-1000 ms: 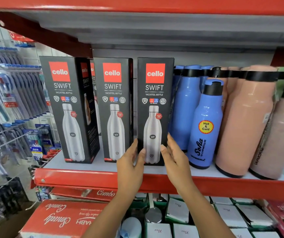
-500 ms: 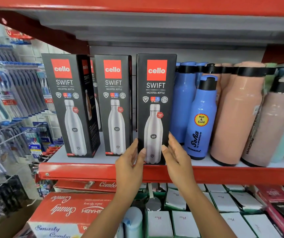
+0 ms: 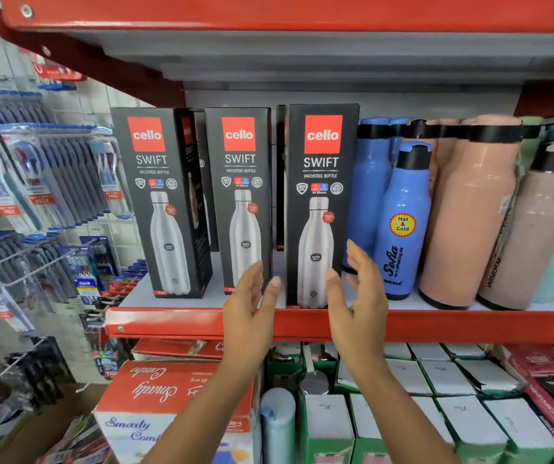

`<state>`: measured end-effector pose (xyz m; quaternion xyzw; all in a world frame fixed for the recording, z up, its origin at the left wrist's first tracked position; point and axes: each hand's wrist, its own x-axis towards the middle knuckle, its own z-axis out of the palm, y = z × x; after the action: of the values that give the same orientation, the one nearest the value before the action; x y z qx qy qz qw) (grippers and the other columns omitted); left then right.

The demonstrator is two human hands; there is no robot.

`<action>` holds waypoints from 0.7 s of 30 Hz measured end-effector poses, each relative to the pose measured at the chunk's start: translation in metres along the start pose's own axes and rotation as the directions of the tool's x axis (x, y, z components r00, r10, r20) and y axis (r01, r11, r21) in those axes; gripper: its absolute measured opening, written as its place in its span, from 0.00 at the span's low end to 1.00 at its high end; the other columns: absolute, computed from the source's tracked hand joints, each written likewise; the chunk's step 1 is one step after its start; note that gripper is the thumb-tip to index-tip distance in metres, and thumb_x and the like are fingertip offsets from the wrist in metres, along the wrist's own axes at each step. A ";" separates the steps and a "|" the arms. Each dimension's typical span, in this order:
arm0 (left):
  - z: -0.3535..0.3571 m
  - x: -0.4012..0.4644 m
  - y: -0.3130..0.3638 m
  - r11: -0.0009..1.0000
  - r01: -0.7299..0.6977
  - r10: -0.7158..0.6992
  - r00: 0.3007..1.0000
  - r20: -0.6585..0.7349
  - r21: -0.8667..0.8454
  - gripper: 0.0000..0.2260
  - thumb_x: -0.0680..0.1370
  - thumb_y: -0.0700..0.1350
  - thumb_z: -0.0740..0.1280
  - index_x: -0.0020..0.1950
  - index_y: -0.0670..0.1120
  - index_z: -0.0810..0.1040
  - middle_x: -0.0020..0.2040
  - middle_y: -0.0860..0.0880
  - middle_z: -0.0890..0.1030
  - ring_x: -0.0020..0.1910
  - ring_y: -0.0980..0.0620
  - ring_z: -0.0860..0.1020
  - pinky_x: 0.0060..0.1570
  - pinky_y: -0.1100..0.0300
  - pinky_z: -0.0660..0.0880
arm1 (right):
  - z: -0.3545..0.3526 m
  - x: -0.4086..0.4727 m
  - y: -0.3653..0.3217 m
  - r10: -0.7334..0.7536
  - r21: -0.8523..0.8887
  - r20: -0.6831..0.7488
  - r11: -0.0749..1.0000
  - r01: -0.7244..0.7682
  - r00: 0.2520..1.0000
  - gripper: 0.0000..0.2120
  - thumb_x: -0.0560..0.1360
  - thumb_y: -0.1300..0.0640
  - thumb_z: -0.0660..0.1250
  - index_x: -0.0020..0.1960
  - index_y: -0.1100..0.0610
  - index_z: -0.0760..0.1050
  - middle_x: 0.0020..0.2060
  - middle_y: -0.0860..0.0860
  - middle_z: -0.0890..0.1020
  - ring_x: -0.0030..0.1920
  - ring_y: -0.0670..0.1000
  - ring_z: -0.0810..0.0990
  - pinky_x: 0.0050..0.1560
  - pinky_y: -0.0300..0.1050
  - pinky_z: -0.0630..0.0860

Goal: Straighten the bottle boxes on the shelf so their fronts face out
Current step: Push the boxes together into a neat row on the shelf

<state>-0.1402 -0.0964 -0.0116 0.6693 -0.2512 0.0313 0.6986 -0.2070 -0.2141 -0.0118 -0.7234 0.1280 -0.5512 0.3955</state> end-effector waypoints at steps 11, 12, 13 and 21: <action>-0.056 0.037 -0.006 0.994 0.083 -0.083 0.997 -0.001 -0.065 0.25 0.80 0.51 0.61 0.76 0.52 0.58 0.77 0.53 0.60 0.73 0.58 0.61 0.66 0.62 0.61 | 0.067 -0.018 -0.038 0.177 0.039 0.468 0.975 -0.220 0.866 0.27 0.82 0.54 0.59 0.79 0.50 0.57 0.76 0.45 0.65 0.69 0.37 0.66 0.69 0.35 0.64; -0.058 0.041 -0.007 0.994 0.100 -0.099 0.995 0.011 -0.053 0.26 0.80 0.52 0.60 0.76 0.53 0.57 0.77 0.54 0.59 0.74 0.56 0.60 0.66 0.62 0.61 | 0.074 -0.018 -0.039 0.221 0.013 0.502 0.965 -0.263 0.836 0.29 0.82 0.52 0.59 0.80 0.49 0.52 0.78 0.45 0.61 0.73 0.40 0.63 0.72 0.37 0.61; -0.061 0.045 -0.007 0.993 0.112 -0.112 0.994 0.023 -0.040 0.26 0.80 0.53 0.59 0.76 0.53 0.56 0.77 0.53 0.59 0.75 0.55 0.60 0.66 0.62 0.60 | 0.080 -0.017 -0.040 0.259 -0.009 0.519 0.955 -0.297 0.815 0.30 0.82 0.51 0.58 0.80 0.49 0.48 0.79 0.46 0.57 0.76 0.43 0.61 0.75 0.41 0.59; -0.069 0.063 -0.012 0.981 0.192 -0.187 0.974 0.127 -0.022 0.24 0.81 0.53 0.57 0.76 0.50 0.59 0.77 0.53 0.62 0.74 0.54 0.61 0.66 0.61 0.59 | 0.104 0.000 -0.042 0.428 -0.082 0.462 0.893 -0.442 0.777 0.31 0.83 0.51 0.55 0.80 0.51 0.44 0.81 0.51 0.54 0.80 0.51 0.56 0.79 0.49 0.56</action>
<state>-0.0596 -0.0509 0.0040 0.6789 -0.2299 -0.0816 0.6925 -0.1244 -0.1422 0.0096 -0.7792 0.1836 -0.2556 0.5420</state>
